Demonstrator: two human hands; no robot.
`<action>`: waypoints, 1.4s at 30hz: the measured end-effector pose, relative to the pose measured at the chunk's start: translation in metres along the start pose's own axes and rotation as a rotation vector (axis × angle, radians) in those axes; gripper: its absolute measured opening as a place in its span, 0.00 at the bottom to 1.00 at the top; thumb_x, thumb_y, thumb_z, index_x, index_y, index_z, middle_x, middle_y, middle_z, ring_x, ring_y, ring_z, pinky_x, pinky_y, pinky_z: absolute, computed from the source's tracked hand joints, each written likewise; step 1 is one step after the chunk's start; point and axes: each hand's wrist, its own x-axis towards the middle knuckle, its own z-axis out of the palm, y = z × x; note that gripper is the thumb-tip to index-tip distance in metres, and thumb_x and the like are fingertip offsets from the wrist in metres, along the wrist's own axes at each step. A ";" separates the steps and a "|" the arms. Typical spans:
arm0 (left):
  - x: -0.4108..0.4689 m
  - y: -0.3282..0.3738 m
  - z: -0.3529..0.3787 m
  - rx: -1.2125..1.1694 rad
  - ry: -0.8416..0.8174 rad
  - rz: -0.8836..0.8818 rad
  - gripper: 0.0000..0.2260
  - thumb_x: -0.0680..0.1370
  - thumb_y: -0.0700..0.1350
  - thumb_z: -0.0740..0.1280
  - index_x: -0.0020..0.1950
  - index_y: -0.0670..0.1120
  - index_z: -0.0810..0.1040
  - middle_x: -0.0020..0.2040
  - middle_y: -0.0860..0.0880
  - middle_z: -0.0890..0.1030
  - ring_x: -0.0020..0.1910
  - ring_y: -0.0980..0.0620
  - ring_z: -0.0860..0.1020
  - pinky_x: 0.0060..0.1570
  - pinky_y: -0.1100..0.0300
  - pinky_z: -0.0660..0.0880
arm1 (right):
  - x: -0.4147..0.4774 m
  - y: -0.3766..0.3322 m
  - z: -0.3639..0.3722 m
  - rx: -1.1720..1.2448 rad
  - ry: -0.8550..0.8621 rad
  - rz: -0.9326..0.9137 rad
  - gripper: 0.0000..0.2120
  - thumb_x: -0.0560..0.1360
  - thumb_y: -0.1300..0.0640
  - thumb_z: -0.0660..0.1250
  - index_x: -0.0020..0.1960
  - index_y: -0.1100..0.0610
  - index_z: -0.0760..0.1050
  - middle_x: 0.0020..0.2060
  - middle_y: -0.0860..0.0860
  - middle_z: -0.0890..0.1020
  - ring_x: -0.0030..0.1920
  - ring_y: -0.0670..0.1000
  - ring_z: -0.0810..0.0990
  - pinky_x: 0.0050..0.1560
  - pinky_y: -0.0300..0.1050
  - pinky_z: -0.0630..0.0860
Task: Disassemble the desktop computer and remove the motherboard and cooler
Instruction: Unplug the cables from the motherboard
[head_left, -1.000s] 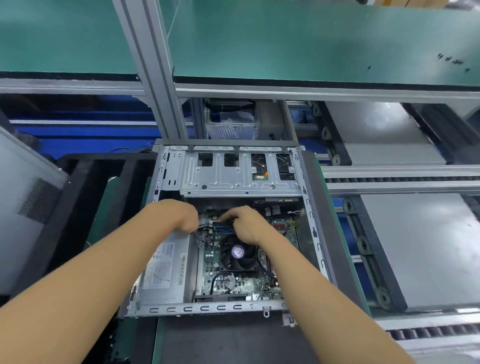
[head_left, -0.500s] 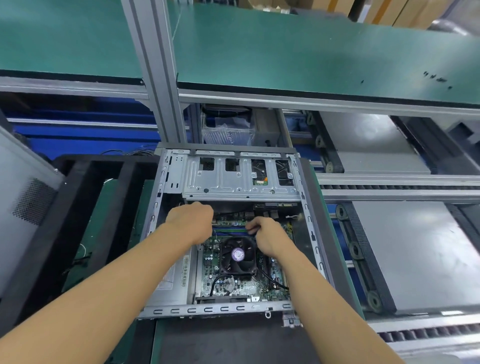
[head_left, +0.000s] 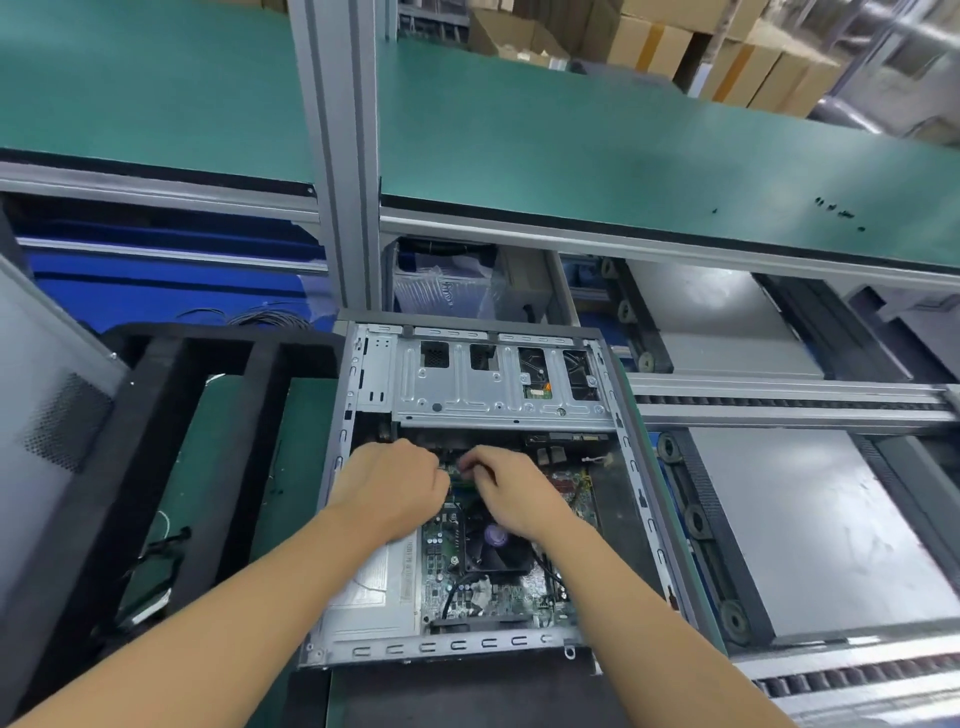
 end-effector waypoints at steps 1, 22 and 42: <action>0.001 -0.001 0.001 -0.001 0.028 -0.003 0.16 0.80 0.50 0.52 0.35 0.49 0.71 0.35 0.52 0.77 0.35 0.50 0.74 0.42 0.54 0.75 | 0.008 -0.007 0.005 -0.015 0.011 -0.016 0.12 0.81 0.61 0.58 0.58 0.55 0.79 0.54 0.50 0.83 0.55 0.49 0.80 0.57 0.44 0.75; 0.019 -0.047 -0.003 0.041 0.390 -0.159 0.10 0.76 0.47 0.62 0.56 0.49 0.74 0.61 0.46 0.71 0.57 0.44 0.69 0.52 0.51 0.69 | 0.083 -0.010 0.053 -0.530 -0.101 0.208 0.17 0.81 0.45 0.62 0.63 0.55 0.74 0.59 0.59 0.79 0.56 0.62 0.79 0.48 0.50 0.74; 0.026 -0.050 0.000 0.092 0.231 -0.120 0.26 0.81 0.50 0.54 0.79 0.47 0.56 0.80 0.43 0.53 0.79 0.43 0.50 0.74 0.48 0.57 | 0.065 -0.010 0.043 -0.108 0.102 0.349 0.12 0.80 0.59 0.60 0.46 0.68 0.76 0.41 0.65 0.80 0.41 0.63 0.80 0.38 0.47 0.73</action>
